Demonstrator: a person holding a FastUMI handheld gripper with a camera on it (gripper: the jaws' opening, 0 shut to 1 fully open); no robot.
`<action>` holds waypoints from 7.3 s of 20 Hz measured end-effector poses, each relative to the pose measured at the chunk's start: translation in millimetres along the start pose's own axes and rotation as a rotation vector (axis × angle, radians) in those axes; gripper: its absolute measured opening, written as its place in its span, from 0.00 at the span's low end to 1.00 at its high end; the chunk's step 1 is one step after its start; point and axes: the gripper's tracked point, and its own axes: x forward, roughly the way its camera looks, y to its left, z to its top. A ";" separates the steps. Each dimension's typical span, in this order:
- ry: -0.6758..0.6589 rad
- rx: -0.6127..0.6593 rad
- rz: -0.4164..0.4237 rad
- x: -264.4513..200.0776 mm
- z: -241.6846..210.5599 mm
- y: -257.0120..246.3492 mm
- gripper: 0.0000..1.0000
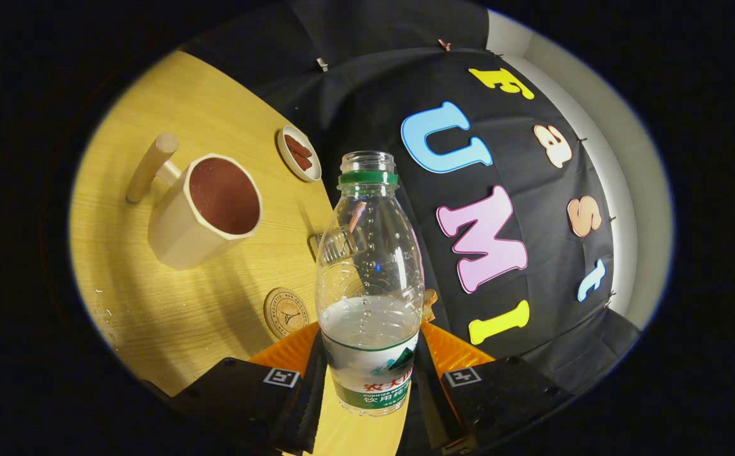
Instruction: Take the bottle from table, then pour the juice into the cup, finally place the bottle on the coaster
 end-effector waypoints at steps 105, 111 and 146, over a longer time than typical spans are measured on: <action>-0.194 -0.965 -0.171 22.9 67.7 -58.7 0.67; -0.207 -1.020 -0.171 21.3 62.0 -59.7 0.67; -0.247 1.079 0.158 14.5 41.1 -101.5 0.68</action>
